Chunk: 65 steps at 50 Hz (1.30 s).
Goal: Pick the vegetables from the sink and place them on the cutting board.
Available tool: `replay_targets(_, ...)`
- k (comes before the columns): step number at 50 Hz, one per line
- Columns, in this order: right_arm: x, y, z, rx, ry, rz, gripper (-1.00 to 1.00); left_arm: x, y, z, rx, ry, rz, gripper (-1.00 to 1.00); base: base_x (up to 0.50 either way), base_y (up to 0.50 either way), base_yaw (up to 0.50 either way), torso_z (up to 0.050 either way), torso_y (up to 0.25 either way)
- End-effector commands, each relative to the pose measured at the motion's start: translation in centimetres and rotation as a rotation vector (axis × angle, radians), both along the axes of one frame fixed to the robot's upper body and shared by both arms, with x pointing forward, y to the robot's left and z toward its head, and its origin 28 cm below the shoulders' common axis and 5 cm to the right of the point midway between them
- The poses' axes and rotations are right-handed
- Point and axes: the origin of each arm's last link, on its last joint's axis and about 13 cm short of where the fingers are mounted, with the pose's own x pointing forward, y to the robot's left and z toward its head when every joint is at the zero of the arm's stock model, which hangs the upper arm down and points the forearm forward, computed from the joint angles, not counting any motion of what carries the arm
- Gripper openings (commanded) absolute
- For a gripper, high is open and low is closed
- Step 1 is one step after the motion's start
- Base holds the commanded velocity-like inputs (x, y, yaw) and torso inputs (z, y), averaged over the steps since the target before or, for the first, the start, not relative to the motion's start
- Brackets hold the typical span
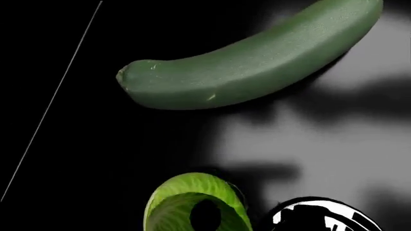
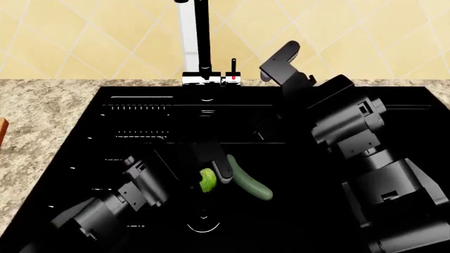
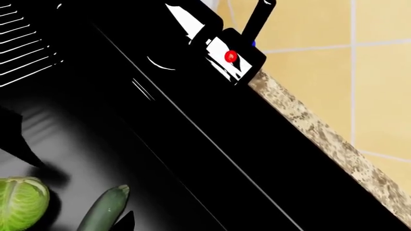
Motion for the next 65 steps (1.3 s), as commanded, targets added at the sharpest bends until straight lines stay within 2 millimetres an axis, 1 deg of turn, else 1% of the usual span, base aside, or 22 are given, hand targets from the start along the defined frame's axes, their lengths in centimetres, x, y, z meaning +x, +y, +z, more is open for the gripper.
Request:
replay_targets(1, 0.0, 0.1, 0.0, 0.000, -0.002, 0.005, 1.00, -0.5, -0.4, -2.2, 0.030, 0.050, -0.024, -1.00, 0.00, 0.00, 0.00, 0.000, 0.000)
replay_targets(6, 0.0, 0.1, 0.0, 0.001, -0.003, 0.004, 1.00, -0.8, -0.6, -2.6, 0.044, 0.053, -0.063, -1.00, 0.00, 0.00, 0.00, 0.000, -0.002)
replay_targets(10, 0.0, 0.1, -0.1, 0.002, -0.003, 0.009, 1.00, -0.9, -0.5, -3.0, 0.079, 0.062, -0.063, -1.00, 0.00, 0.00, 0.00, 0.000, -0.005)
replay_targets(13, 0.1, 0.1, -0.1, 0.003, -0.005, 0.009, 1.00, -0.8, -0.4, -3.0, 0.086, 0.057, -0.057, -1.00, 0.00, 0.00, 0.00, 0.000, -0.003)
replay_targets(14, 0.1, 0.1, 0.2, 0.010, -0.019, 0.000, 1.00, -0.6, -0.4, -1.3, 0.027, -0.018, -0.042, -1.00, 0.00, 0.00, 0.00, 0.000, -0.010)
replay_targets(15, 0.1, 0.0, 0.5, 0.017, -0.029, -0.007, 1.00, -0.6, -0.4, 0.0, -0.014, -0.070, -0.034, -1.00, 0.00, 0.00, 0.00, 0.000, 0.000)
replay_targets(17, 0.3, -0.1, 0.7, 0.030, -0.044, -0.021, 1.00, -0.7, -0.3, 1.6, -0.063, -0.140, -0.025, -1.00, 0.00, 0.00, 0.00, 0.000, 0.000)
replay_targets(23, 0.6, -0.4, 1.1, 0.058, -0.068, -0.064, 1.00, -1.5, 0.0, 4.2, -0.127, -0.240, -0.015, -1.00, 0.00, 0.00, 0.00, 0.000, 0.000)
replay_targets(29, 1.1, -0.7, 1.5, 0.077, -0.097, -0.125, 1.00, -2.2, 0.4, 6.1, -0.163, -0.297, -0.016, -1.00, 0.00, 0.00, 0.00, 0.000, 0.000)
replay_targets(33, 1.3, -0.8, 1.5, 0.081, -0.102, -0.146, 1.00, -2.7, 0.7, 7.0, -0.175, -0.320, -0.018, -1.00, 0.00, 0.00, 0.00, 0.000, 0.000)
replay_targets(38, 1.5, -0.9, 1.7, 0.090, -0.112, -0.168, 1.00, -3.2, 1.1, 7.3, -0.186, -0.335, -0.007, -1.00, 0.00, 0.00, 0.00, 0.000, 0.000)
replay_targets(43, 1.5, -0.8, 1.5, 0.083, -0.105, -0.173, 1.00, -3.5, 1.5, 8.6, -0.241, -0.375, 0.021, -1.00, 0.00, 0.00, 0.00, 0.000, 0.000)
replay_targets(47, 1.5, -0.7, 1.4, 0.074, -0.088, -0.173, 1.00, -3.7, 1.7, 8.6, -0.261, -0.390, 0.039, -1.00, 0.00, 0.00, 0.00, 0.000, 0.000)
replay_targets(50, 1.4, -0.7, 1.5, 0.066, -0.080, -0.167, 1.00, -3.5, 2.0, 9.0, -0.281, -0.436, 0.086, -1.00, 0.00, 0.00, 0.00, 0.000, 0.000)
replay_targets(53, 1.0, -0.7, 1.6, 0.057, -0.071, -0.153, 1.00, -3.3, 2.1, 9.8, -0.336, -0.554, 0.150, -1.00, 0.00, 0.00, 0.00, 0.000, 0.000)
replay_targets(55, 0.7, -0.4, 1.7, 0.053, -0.062, -0.137, 1.00, -3.5, 2.2, 10.5, -0.405, -0.627, 0.193, -1.00, 0.00, 0.00, 0.00, 0.000, 0.000)
replay_targets(58, 0.4, -0.1, 1.6, 0.045, -0.051, -0.127, 1.00, -3.5, 2.2, 11.0, -0.500, -0.649, 0.244, -1.00, 0.00, 0.00, 0.00, 0.000, 0.000)
replay_targets(65, -0.2, 0.4, 0.8, -0.003, -0.005, -0.124, 1.00, -3.4, 2.3, 11.3, -0.524, -0.653, 0.263, -1.00, 0.00, 0.00, 0.00, 0.000, 0.000)
